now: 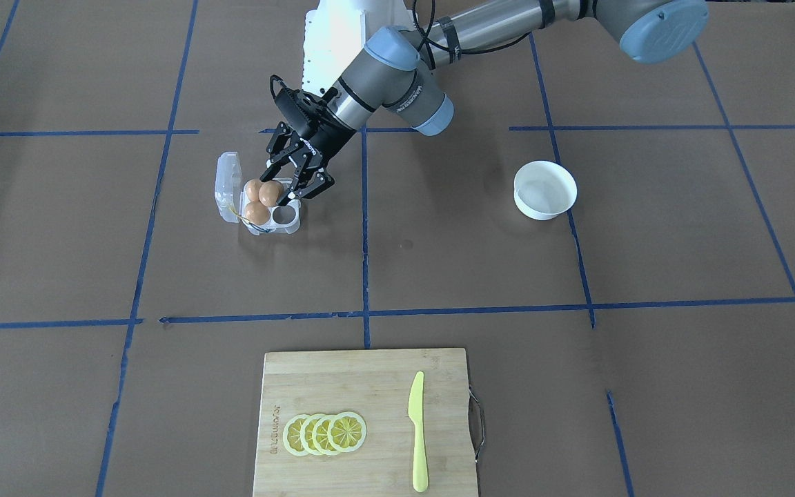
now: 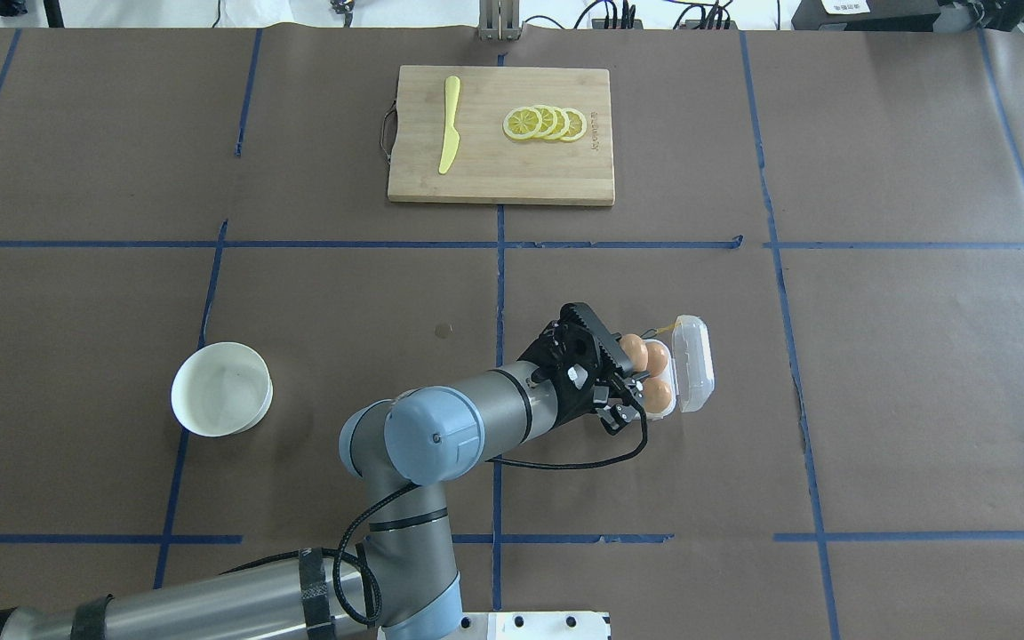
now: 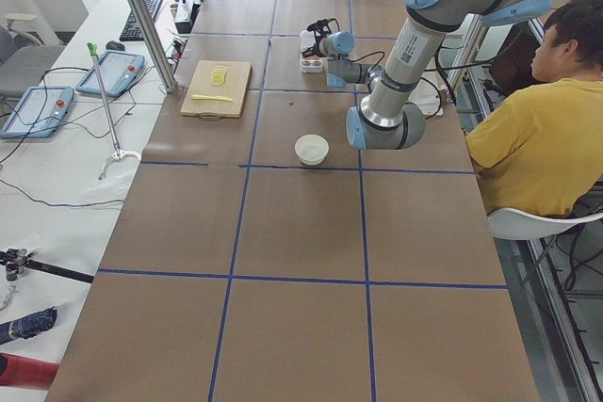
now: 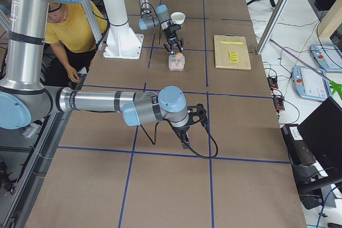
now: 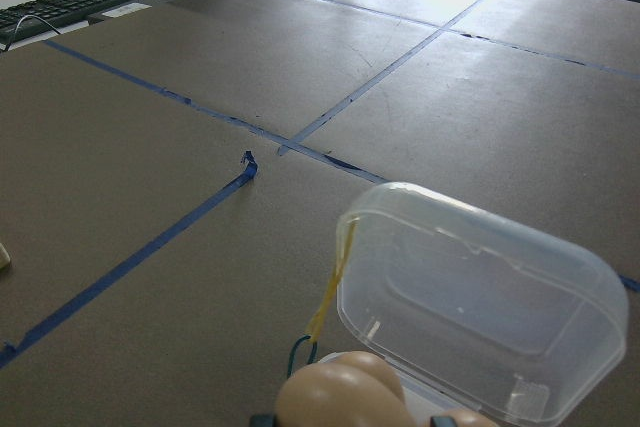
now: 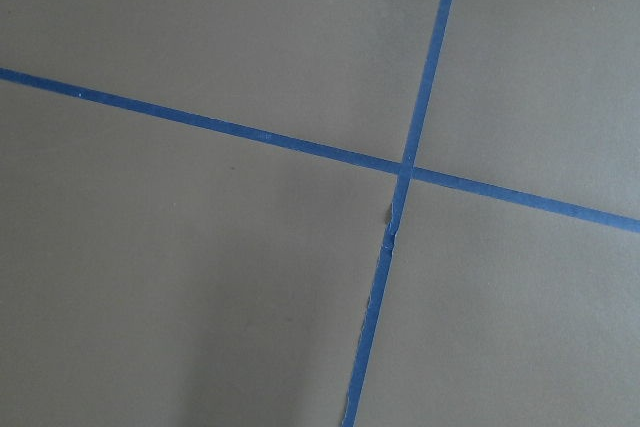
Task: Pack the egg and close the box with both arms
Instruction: 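Lower the egg into the empty slot of the egg box and release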
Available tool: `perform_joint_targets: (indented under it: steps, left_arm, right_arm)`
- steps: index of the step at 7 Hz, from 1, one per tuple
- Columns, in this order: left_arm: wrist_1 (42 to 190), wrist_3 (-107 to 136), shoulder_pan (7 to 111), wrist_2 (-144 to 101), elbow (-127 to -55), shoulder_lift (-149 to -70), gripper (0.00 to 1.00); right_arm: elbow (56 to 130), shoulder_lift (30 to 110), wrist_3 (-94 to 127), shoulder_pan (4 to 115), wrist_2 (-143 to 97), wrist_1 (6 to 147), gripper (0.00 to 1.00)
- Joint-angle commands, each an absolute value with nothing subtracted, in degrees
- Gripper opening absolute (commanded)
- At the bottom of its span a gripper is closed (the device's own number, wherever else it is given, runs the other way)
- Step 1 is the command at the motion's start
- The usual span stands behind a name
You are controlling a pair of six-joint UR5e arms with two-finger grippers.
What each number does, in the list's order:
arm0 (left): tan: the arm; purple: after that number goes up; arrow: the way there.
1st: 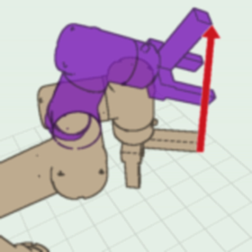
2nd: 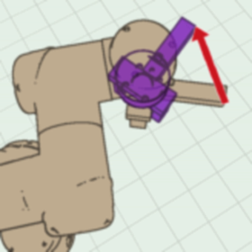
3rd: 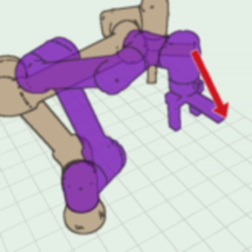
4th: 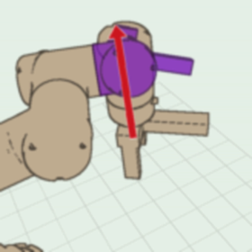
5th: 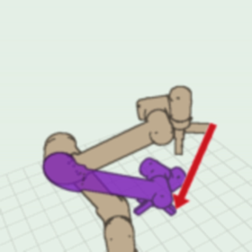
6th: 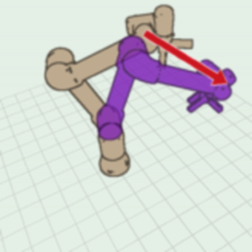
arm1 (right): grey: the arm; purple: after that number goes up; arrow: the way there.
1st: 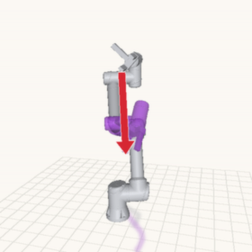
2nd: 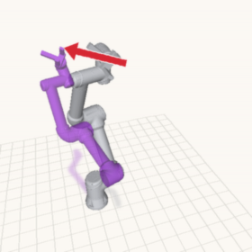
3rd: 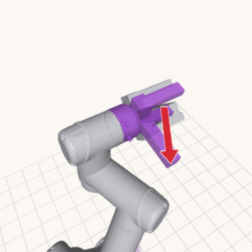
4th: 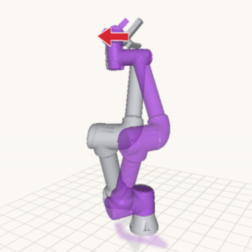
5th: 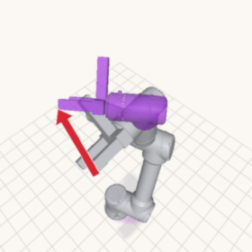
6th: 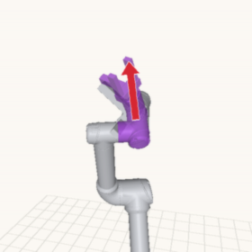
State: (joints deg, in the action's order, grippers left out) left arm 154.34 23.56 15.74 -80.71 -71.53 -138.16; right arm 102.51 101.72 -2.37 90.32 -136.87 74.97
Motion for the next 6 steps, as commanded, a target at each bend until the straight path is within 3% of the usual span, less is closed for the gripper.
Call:
perform_joint_targets:
  steps: [1, 6]
  left_arm:
    - [154.34, 23.55, 15.73, -81.03, -73.46, -135.90, 0.37]
    - [154.25, 23.12, 14.94, -80.86, -74.44, -135.09, 0.50]
  right_arm:
    - [102.48, 101.69, -2.37, 90.35, -137.11, 74.97, 1.00]
    - [102.57, 101.69, -2.37, 90.35, -137.20, 74.97, 1.00]
